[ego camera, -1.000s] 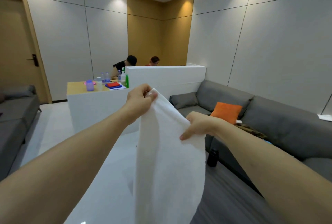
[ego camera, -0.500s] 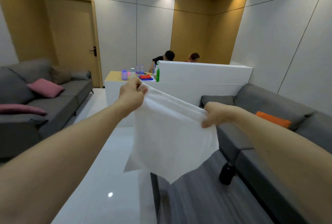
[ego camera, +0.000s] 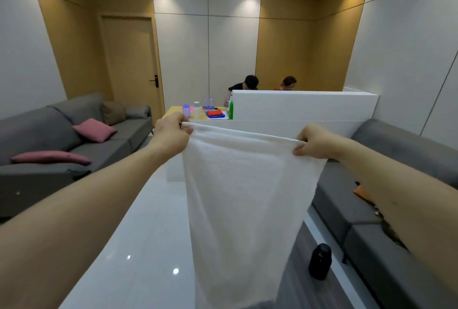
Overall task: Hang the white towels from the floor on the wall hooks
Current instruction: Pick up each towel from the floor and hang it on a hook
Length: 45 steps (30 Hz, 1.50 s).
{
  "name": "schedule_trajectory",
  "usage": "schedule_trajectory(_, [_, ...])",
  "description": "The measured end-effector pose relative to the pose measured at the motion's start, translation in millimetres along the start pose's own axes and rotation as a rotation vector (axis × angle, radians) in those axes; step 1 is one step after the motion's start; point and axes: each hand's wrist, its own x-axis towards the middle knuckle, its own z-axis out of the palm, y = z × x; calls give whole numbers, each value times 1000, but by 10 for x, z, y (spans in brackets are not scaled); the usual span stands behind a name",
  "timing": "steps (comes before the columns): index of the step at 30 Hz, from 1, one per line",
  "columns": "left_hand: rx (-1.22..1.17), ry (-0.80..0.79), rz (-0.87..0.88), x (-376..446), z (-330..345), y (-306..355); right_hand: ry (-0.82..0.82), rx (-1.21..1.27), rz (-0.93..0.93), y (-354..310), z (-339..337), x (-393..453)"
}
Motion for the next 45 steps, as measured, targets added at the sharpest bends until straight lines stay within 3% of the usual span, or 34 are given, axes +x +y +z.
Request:
schedule_trajectory(5, [55,5,-15,446,392,-110,150,-46,22,175,126,531])
schedule_trajectory(15, [104,-35,-61,1379,949,-515,236,-100,110,340,397,1628])
schedule_trajectory(24, [31,59,15,1500,1050,-127,445,88,64,617,252,1645])
schedule_trajectory(31, [106,-2,-98,462,1263,-109,263,101,4,1139,689,1016])
schedule_trajectory(45, [214,-360,-444,-2947,2257,-842,-314,51,161,2612,2942,-1714])
